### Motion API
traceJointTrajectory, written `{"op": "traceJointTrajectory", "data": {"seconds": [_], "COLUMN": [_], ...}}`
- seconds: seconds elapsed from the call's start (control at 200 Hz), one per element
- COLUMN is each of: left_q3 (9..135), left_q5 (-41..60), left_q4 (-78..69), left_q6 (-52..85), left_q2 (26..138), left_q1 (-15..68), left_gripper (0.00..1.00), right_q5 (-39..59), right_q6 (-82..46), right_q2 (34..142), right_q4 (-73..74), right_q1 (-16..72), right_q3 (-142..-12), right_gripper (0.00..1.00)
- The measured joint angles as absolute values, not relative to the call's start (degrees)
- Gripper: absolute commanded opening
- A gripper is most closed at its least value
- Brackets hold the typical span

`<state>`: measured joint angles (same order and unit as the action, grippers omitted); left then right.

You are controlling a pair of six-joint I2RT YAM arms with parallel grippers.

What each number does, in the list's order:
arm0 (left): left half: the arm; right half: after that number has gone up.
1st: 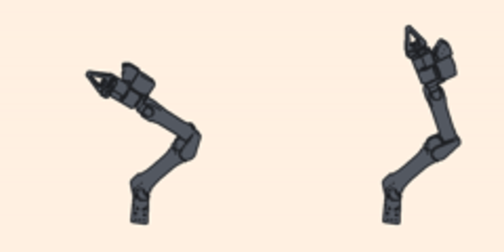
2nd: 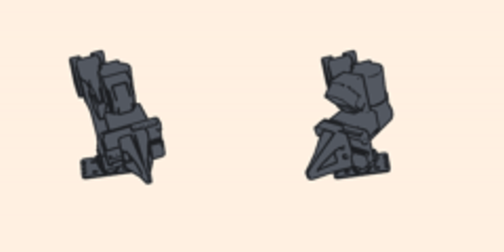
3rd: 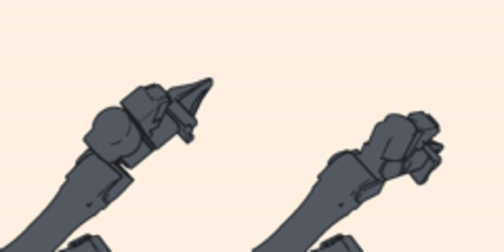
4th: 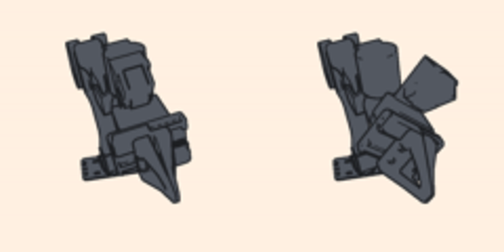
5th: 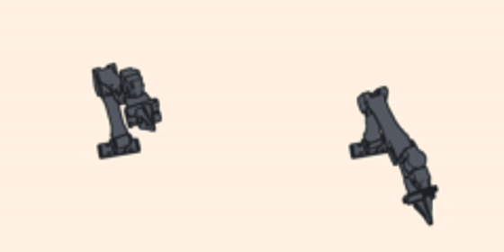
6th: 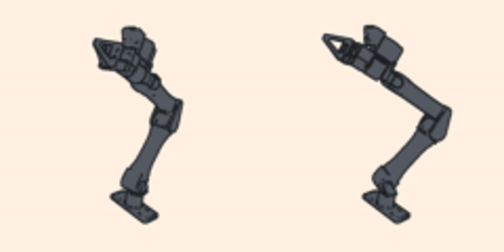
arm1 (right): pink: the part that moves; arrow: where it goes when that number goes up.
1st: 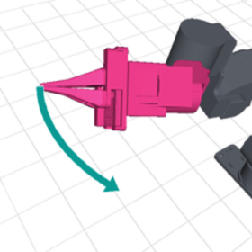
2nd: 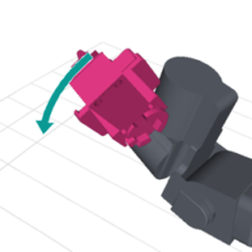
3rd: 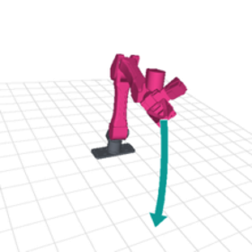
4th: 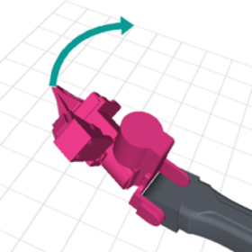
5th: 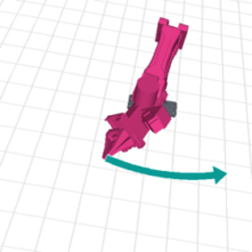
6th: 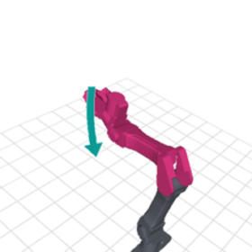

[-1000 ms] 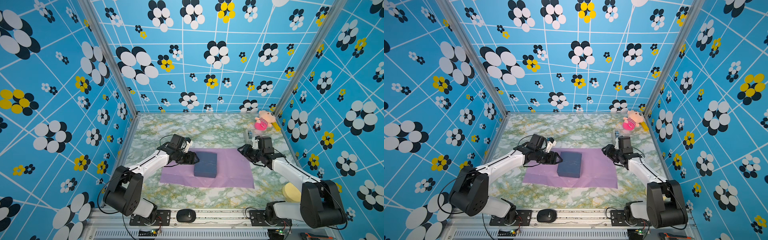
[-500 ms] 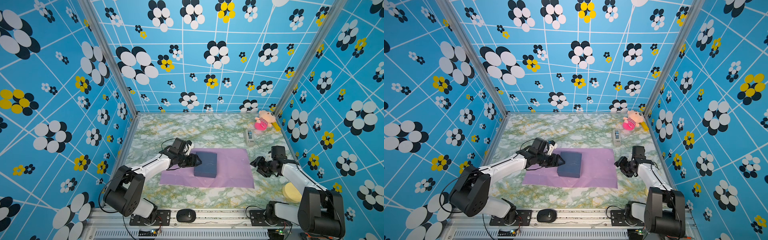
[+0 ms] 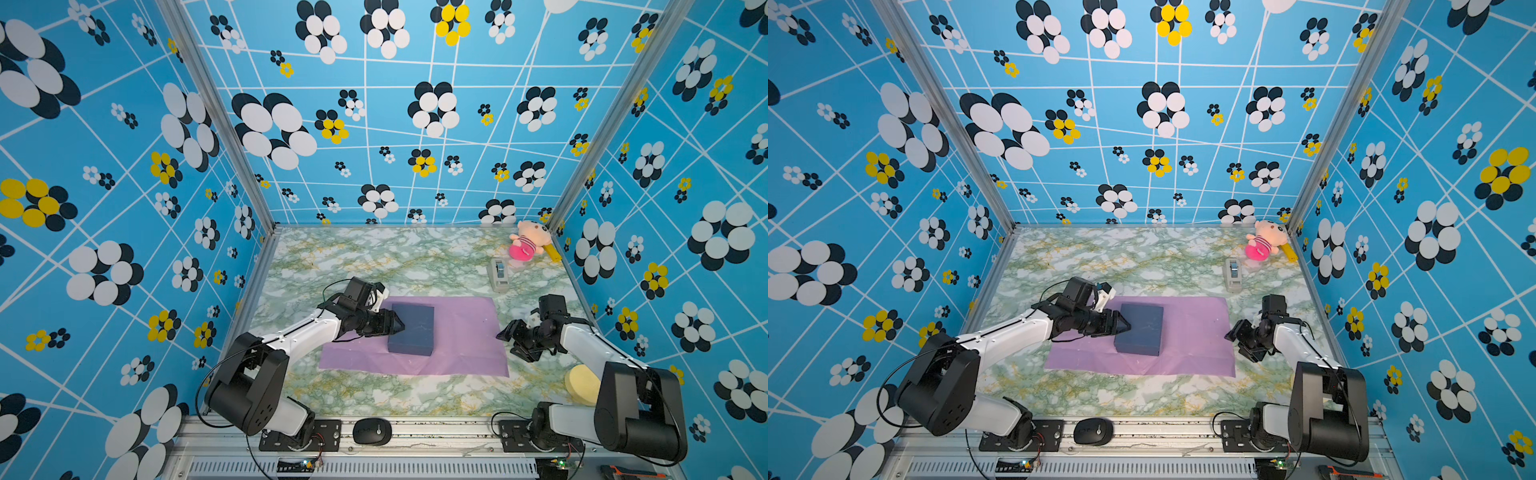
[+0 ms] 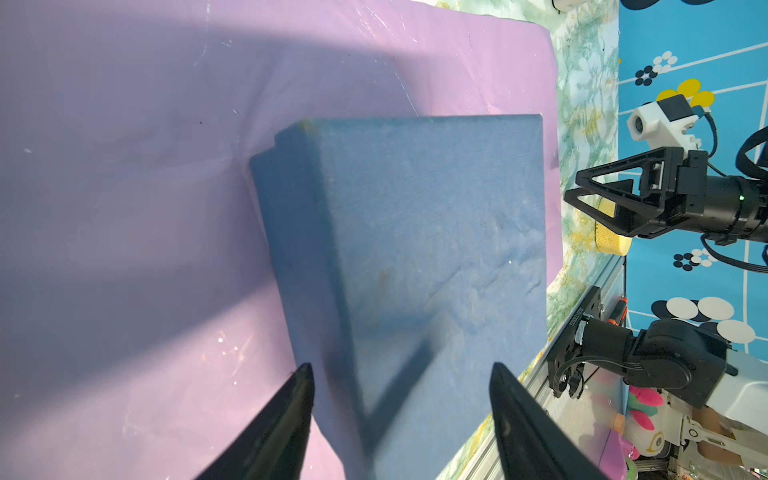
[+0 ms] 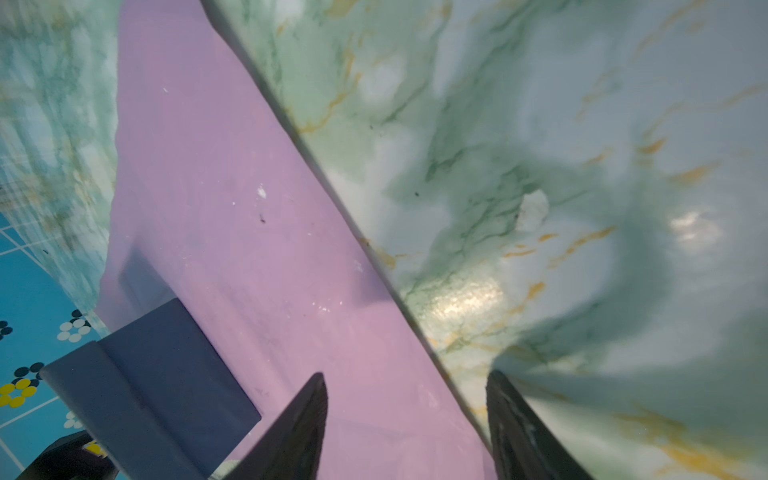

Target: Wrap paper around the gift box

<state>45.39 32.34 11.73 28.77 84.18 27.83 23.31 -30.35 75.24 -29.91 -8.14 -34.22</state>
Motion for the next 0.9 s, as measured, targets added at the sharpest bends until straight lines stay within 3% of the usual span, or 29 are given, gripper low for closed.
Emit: {"op": "traceJointTrajectory", "data": {"seconds": [0.9], "left_q3": [44.5], "left_q5": [35.1], "left_q4": [9.3], "left_q6": [29.4], "left_q2": [84.2], "left_q1": [28.6], "left_gripper": [0.68], "right_q5": [25.8], "right_q6": [-30.4], "right_q2": [70.4], "right_q4": [-33.3], "right_q1": [-8.1], "right_q3": [-31.5], "right_gripper": [0.62]}}
